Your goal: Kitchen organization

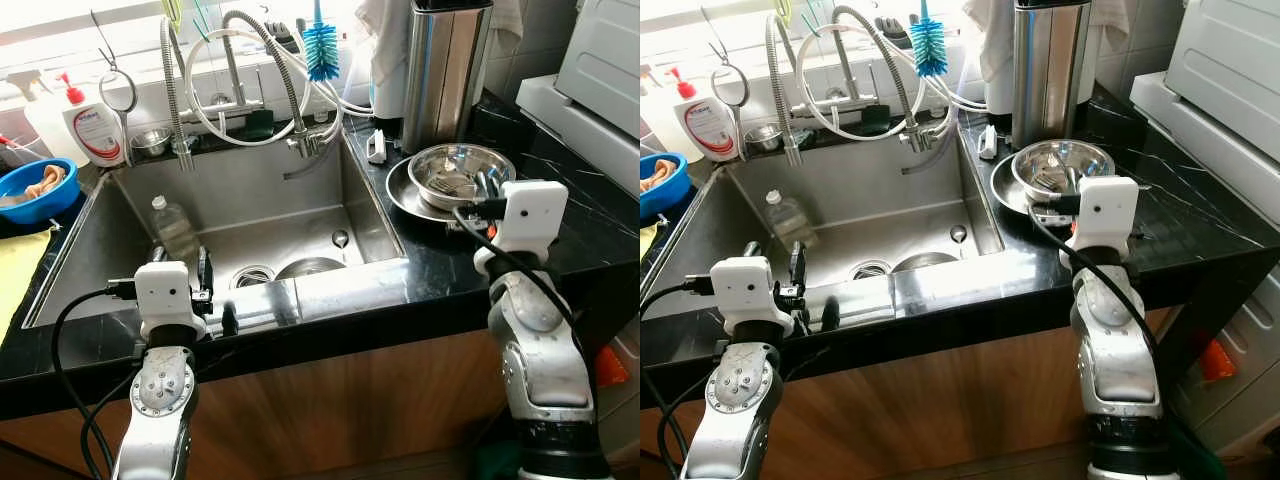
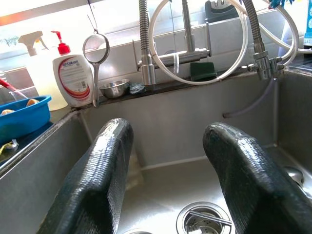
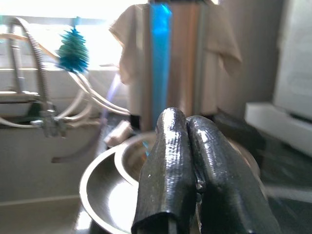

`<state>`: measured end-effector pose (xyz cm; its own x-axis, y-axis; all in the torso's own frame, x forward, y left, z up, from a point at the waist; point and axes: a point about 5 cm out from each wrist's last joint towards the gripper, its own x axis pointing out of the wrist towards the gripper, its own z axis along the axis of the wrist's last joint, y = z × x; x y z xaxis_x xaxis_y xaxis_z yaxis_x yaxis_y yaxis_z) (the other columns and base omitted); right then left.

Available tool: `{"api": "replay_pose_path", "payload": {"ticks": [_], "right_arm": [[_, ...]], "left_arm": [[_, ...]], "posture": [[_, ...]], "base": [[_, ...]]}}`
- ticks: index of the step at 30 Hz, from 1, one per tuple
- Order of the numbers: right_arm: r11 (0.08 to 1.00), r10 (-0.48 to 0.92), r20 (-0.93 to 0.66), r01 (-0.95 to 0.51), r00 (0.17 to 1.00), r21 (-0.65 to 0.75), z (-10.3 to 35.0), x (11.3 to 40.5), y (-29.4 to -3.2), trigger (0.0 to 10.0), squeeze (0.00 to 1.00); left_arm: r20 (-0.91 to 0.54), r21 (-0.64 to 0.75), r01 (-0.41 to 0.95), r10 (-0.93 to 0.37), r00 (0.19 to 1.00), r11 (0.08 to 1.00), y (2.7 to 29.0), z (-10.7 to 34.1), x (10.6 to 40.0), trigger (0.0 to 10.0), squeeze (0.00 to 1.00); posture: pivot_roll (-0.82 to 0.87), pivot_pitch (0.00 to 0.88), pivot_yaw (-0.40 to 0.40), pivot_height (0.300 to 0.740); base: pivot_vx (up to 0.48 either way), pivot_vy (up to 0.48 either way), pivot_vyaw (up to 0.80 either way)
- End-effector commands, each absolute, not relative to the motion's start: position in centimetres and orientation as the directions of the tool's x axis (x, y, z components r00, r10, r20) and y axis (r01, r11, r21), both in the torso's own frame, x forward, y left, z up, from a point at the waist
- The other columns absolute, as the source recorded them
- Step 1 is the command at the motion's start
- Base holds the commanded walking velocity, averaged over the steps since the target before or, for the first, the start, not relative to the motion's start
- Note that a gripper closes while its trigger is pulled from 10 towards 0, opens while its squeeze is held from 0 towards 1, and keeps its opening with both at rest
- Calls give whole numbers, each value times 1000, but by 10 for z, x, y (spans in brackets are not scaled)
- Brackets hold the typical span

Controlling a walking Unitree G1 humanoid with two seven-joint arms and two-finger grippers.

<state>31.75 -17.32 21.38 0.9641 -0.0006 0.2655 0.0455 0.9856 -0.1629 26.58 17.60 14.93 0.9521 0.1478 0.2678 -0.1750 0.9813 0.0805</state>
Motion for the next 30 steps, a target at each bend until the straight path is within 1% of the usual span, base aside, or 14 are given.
{"api": "replay_pose_path", "payload": {"ticks": [1,2,3,4,5,7,8,9,10,14,16,20,25,30], "right_arm": [[978,62,330,8,942,-207,230,316,-161,10000,0],[954,127,342,-21,931,-298,234,317,-153,10000,0],[945,156,345,-38,926,-325,235,317,-149,10000,0],[945,156,345,-38,926,-325,235,317,-149,10000,0],[945,198,343,-85,918,-317,236,319,-139,10000,0],[943,226,340,-117,913,-311,236,320,-134,10000,0],[923,317,313,-216,895,-318,234,320,-122,10000,0],[901,379,299,-275,875,-336,233,320,-114,10000,0],[901,379,299,-275,875,-336,233,320,-114,10000,0],[768,593,162,-495,788,-405,217,316,-83,10000,0],[754,612,131,-527,780,-392,212,318,-80,10000,0],[745,612,71,-544,788,-386,201,323,-77,10000,0],[774,568,21,-524,823,-355,189,335,-78,10000,0],[833,478,-12,-458,878,-310,180,348,-83,10000,0]], "left_arm": [[282,91,-192,160,946,977,179,152,268,10000,0],[283,90,-194,161,946,977,179,152,268,10000,0],[283,89,-194,162,945,977,179,152,268,10000,0],[283,89,-194,162,945,977,179,152,268,10000,0],[285,89,-194,162,945,977,178,152,268,10000,0],[287,88,-195,162,944,977,178,152,269,10000,0],[288,87,-196,164,944,977,178,153,269,10000,0],[289,86,-197,165,943,977,178,153,269,10000,0],[289,86,-197,165,943,977,178,153,269,10000,0],[294,85,-200,167,941,976,178,154,270,10000,0],[295,85,-202,169,940,976,178,154,271,10000,0],[298,82,-207,174,939,975,178,154,271,10000,0],[296,81,-210,178,938,974,179,154,271,10000,0],[300,80,-210,178,937,974,179,154,271,10000,0]], "posture": [[-227,0,121,740],[-230,0,122,740],[-232,0,122,740],[-232,0,122,740],[-233,0,123,740],[-233,0,124,740],[-232,0,125,740],[-231,0,125,740],[-231,0,125,740],[-227,0,120,740],[-223,0,118,740],[-220,0,117,740],[-219,0,115,740],[-213,0,115,740]], "base": [[0,0,0],[0,0,0],[0,0,0],[0,0,0],[0,0,0],[0,0,0],[0,0,0],[0,0,0],[0,0,0],[0,0,0],[0,0,0],[0,0,0],[0,0,0],[0,0,0]]}}
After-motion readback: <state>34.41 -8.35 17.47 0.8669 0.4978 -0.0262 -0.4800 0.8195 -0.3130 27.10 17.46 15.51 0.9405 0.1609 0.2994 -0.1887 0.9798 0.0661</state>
